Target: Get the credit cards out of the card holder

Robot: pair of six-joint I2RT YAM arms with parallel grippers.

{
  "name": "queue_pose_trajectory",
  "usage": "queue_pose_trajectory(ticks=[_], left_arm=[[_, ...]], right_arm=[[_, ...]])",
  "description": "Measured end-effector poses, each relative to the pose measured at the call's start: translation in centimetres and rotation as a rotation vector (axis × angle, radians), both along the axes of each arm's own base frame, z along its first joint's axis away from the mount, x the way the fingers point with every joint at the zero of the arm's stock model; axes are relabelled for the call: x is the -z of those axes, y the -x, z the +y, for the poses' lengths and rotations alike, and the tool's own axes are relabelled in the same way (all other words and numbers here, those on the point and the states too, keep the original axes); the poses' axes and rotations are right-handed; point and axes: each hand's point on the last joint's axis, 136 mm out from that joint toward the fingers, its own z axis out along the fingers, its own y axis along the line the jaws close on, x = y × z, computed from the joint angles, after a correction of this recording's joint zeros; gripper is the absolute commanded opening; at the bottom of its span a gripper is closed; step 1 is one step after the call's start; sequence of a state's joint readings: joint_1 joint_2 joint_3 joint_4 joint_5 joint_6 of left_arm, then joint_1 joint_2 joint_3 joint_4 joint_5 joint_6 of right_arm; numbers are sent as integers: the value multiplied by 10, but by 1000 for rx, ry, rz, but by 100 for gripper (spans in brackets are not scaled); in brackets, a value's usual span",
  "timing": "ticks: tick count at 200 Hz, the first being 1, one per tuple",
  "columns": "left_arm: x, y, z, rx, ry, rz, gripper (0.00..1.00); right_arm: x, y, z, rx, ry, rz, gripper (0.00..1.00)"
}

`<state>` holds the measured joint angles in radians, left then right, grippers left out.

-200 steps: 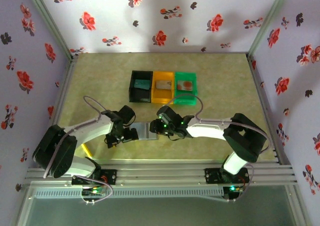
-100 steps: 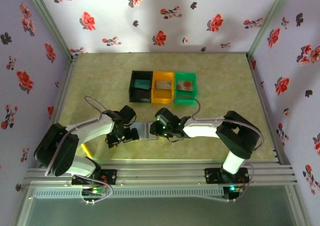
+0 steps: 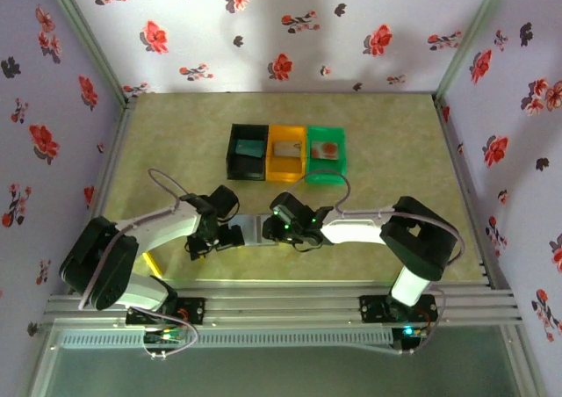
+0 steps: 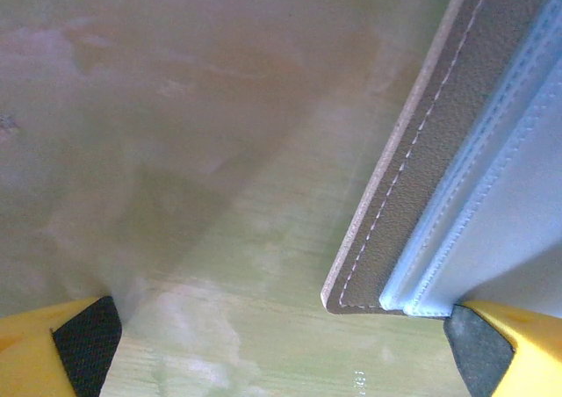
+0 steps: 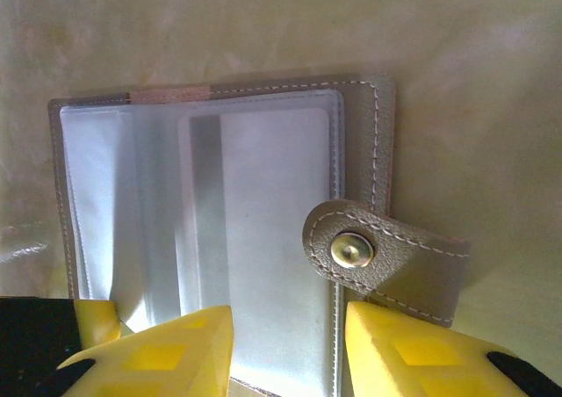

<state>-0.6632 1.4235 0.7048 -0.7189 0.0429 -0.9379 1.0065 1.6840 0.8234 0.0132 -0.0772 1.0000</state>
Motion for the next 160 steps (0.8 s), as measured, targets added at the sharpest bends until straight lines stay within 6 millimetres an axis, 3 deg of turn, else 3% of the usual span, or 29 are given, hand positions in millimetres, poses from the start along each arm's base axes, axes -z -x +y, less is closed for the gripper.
queue_pose_trajectory(ticks=[106,160], left_arm=[[1,0,0,-3,2,-2,100],[1,1,0,-2,3,-1,100]], right_arm=[[-1,3,4,-6,-9,1,28],[-2,3,10,-17,-36,-2,28]])
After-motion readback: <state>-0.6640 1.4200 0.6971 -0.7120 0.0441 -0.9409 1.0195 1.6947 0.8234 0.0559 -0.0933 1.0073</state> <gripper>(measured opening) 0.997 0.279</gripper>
